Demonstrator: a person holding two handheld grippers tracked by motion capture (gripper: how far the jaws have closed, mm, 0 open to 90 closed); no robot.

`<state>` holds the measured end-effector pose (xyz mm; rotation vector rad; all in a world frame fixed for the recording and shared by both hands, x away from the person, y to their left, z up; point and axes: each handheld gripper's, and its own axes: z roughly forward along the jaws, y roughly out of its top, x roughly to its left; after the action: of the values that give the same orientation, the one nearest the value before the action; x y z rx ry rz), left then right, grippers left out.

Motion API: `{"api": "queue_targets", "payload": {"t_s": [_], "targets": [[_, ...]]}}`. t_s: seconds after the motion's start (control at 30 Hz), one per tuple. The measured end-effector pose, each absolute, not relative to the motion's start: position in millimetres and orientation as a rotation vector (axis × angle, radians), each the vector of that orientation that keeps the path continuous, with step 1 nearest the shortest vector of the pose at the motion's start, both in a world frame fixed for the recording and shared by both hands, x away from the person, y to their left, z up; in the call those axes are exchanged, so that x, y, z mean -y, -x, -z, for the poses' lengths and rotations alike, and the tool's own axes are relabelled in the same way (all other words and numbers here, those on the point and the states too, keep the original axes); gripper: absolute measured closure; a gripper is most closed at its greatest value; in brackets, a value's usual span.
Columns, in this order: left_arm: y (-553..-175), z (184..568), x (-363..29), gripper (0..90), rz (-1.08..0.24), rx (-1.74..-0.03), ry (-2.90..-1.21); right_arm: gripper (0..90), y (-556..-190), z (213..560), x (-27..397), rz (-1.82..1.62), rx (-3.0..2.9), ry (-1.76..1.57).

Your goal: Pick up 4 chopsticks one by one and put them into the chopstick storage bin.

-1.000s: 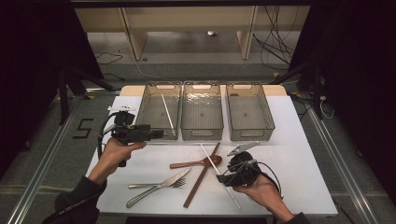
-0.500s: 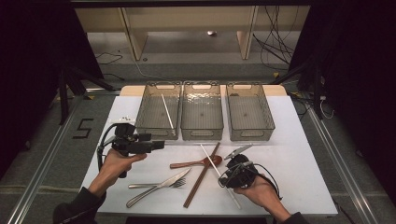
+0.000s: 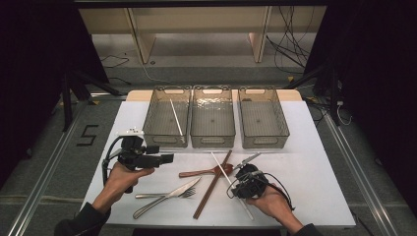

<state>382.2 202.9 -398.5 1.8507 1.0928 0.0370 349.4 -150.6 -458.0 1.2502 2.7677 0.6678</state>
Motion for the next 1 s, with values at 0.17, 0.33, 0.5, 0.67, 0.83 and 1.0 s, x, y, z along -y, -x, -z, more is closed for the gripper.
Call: {"api": "queue_targets", "payload": {"t_s": [0.17, 0.33, 0.5, 0.67, 0.83, 1.0], "targets": [[-381, 400, -204, 17.0, -0.034, -1.099, -1.849, 77.1, -349, 460, 149, -0.648, -2.779, -1.243], [-380, 401, -204, 17.0, -0.031, -1.101, -1.853, 79.1, -349, 462, 147, -0.624, -2.794, -1.249], [-380, 402, -203, 17.0, -0.029, -1.099, -1.86, 81.1, -351, 463, 147, -0.629, -2.793, -1.29], [-380, 403, -203, 17.0, -0.023, -1.102, -1.86, 84.4, -353, 464, 150, -0.65, -2.783, -1.336], [-380, 404, -203, 17.0, -0.02, -1.101, -1.862, 84.9, -353, 462, 151, -0.656, -2.775, -1.335], [-380, 404, -203, 17.0, -0.017, -1.102, -1.857, 85.0, -354, 452, 157, -0.742, -2.727, -1.335]]}}
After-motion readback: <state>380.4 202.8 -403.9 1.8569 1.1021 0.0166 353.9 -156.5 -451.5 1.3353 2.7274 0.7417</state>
